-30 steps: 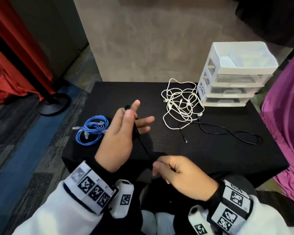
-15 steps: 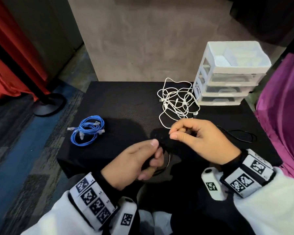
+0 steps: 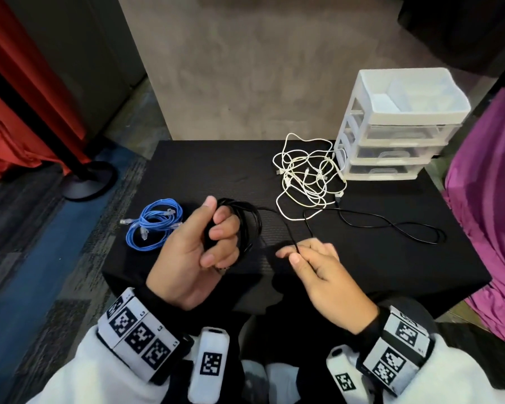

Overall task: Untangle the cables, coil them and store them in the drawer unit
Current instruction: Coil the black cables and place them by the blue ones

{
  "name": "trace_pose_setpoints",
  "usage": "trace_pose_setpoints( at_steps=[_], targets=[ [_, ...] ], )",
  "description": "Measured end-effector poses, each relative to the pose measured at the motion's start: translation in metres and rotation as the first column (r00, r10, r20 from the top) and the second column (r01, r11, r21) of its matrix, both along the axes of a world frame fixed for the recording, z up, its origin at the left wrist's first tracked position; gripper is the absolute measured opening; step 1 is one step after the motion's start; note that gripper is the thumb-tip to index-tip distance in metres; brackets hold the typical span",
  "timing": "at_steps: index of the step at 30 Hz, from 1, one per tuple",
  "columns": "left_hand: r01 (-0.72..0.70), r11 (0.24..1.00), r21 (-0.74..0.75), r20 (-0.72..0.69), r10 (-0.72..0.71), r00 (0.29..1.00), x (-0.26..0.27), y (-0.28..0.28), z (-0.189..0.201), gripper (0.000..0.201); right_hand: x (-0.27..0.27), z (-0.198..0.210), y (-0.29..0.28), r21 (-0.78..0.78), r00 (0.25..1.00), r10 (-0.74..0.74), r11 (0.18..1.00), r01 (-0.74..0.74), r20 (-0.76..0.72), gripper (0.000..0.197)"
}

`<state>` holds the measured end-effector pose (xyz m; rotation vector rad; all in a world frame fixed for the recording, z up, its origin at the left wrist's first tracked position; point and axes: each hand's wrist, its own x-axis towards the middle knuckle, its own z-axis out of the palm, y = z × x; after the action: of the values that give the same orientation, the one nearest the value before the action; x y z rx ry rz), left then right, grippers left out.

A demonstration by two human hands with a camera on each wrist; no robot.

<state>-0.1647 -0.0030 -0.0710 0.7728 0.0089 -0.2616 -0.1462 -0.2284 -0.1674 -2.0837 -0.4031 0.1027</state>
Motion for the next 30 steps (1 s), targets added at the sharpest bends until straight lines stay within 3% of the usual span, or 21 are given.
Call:
trace_pose_setpoints(
  at_steps=[2,4,6,8,11,14,15,17,19,21,26,30],
  targets=[
    [0.021,1.0,0.016,-0.012,-0.021,1.0,-0.002,-0.005,-0.007,0.035,0.002,0.011,0.001,0.022,0.998,-0.028,0.999,0.027,0.053,0.028],
    [0.047,0.998,0.035,-0.02,-0.046,0.999,-0.003,-0.01,-0.014,0.034,0.005,0.025,0.001,0.139,0.996,-0.074,0.988,0.066,0.054,0.034],
    [0.062,0.995,0.083,-0.022,-0.06,0.998,-0.004,-0.015,-0.019,0.034,0.008,0.04,0.002,0.233,0.992,-0.118,0.967,0.106,0.038,0.026],
    [0.058,0.991,0.118,-0.025,-0.055,0.998,-0.005,-0.019,-0.021,0.034,0.01,0.048,0.002,0.191,0.986,-0.145,0.973,0.127,0.087,0.013],
    [0.052,0.992,0.118,-0.026,-0.049,0.998,-0.007,-0.02,-0.021,0.035,0.014,0.048,0.001,0.081,0.977,-0.165,0.985,0.155,0.133,0.016],
    [0.057,0.993,0.102,-0.017,-0.055,0.998,-0.01,-0.023,-0.022,0.035,0.012,0.05,0.012,0.348,0.979,-0.144,0.919,0.187,-0.146,0.014],
    [0.054,0.995,0.088,-0.011,-0.053,0.999,-0.01,-0.024,-0.022,0.035,0.01,0.054,0.017,0.468,0.96,-0.089,0.859,0.209,-0.266,0.012],
    [0.05,0.996,0.068,0.003,-0.05,0.999,-0.011,-0.027,-0.023,0.035,0.004,0.059,0.024,0.62,0.905,0.089,0.756,0.211,-0.417,0.029],
    [0.049,0.996,0.08,0.006,-0.049,0.999,-0.011,-0.03,-0.024,0.036,-0.002,0.064,0.028,0.698,0.843,0.277,0.7,0.152,-0.461,0.035],
    [0.039,0.992,0.121,0.011,-0.04,0.999,-0.01,-0.033,-0.026,0.035,-0.004,0.067,0.028,0.765,0.799,0.369,0.622,0.167,-0.475,0.026],
    [-0.005,0.941,0.338,0.086,-0.026,0.996,-0.006,-0.037,-0.033,0.036,0.0,0.063,0.031,0.776,0.826,0.283,0.573,0.262,-0.488,0.023],
    [-0.041,0.901,0.433,0.102,-0.003,0.995,-0.004,-0.039,-0.037,0.036,0.002,0.058,0.035,0.776,0.804,0.247,0.515,0.364,-0.541,0.026]
  ],
)
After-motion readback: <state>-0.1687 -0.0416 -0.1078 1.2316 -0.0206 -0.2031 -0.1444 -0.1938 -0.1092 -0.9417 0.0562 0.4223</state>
